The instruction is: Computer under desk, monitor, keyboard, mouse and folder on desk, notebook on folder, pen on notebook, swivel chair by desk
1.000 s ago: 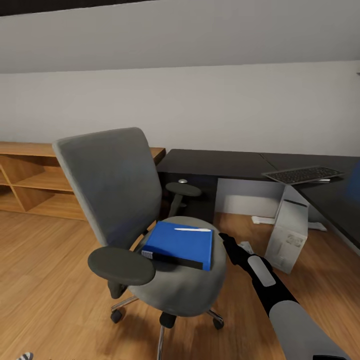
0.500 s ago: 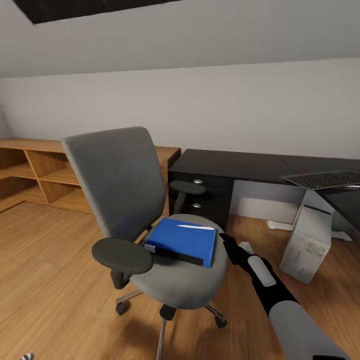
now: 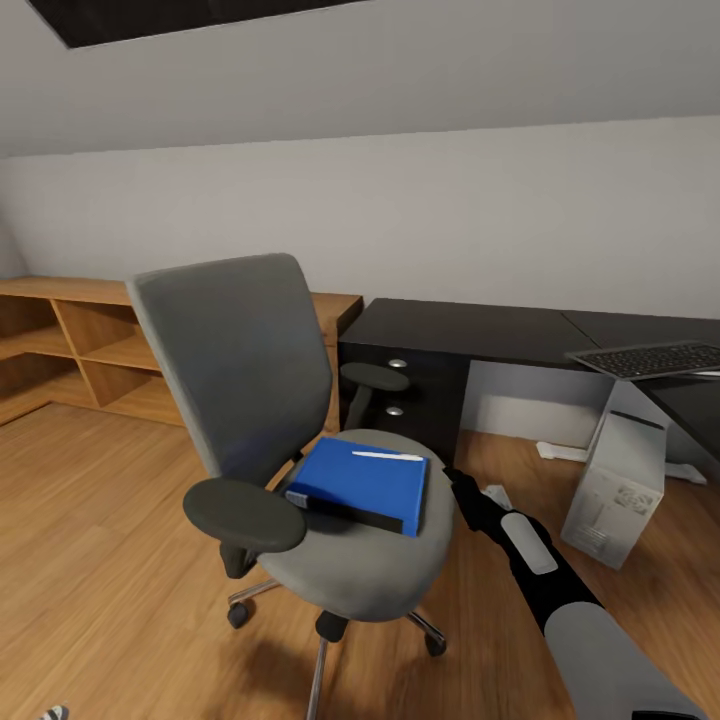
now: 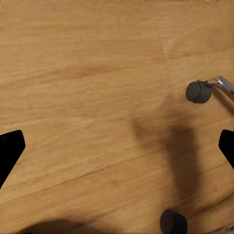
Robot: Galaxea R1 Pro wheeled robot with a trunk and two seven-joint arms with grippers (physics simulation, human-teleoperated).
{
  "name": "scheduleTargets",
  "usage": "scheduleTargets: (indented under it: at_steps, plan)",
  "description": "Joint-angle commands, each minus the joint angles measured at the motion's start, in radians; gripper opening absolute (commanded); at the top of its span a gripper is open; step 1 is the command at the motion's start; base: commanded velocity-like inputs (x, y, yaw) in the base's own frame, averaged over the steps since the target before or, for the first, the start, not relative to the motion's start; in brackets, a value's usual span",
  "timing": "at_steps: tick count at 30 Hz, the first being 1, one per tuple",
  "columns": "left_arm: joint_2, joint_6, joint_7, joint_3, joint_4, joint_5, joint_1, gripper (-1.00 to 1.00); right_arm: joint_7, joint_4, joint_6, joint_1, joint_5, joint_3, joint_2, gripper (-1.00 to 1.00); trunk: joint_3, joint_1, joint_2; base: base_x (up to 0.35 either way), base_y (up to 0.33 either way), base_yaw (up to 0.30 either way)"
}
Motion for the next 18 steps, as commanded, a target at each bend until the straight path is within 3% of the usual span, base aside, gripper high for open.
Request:
scheduleTargets:
  at_steps: [1, 10, 18]
  plan:
    - [-0.001, 0.0, 0.007, 0.001, -0.002, 0.011, 0.0, 1.0, -0.007, -0.002, 0.004, 0.0, -0.01, -0.001, 0.0, 1.0, -0.001, 0.0, 0.0, 0.023, 0.034, 0.0]
    - [0.0, -0.025, 0.007, 0.001, 0.002, 0.011, 0.0, 1.0, -0.007, 0.001, 0.004, 0.0, -0.01, -0.001, 0.0, 1.0, -0.001, 0.0, 0.0, 0.098, 0.155, 0.0]
    - [-0.001, -0.026, 0.007, 0.001, 0.004, 0.011, 0.0, 1.0, -0.007, 0.003, 0.004, 0.0, -0.01, -0.001, 0.0, 1.0, -0.001, 0.0, 0.0, 0.024, 0.038, 0.0]
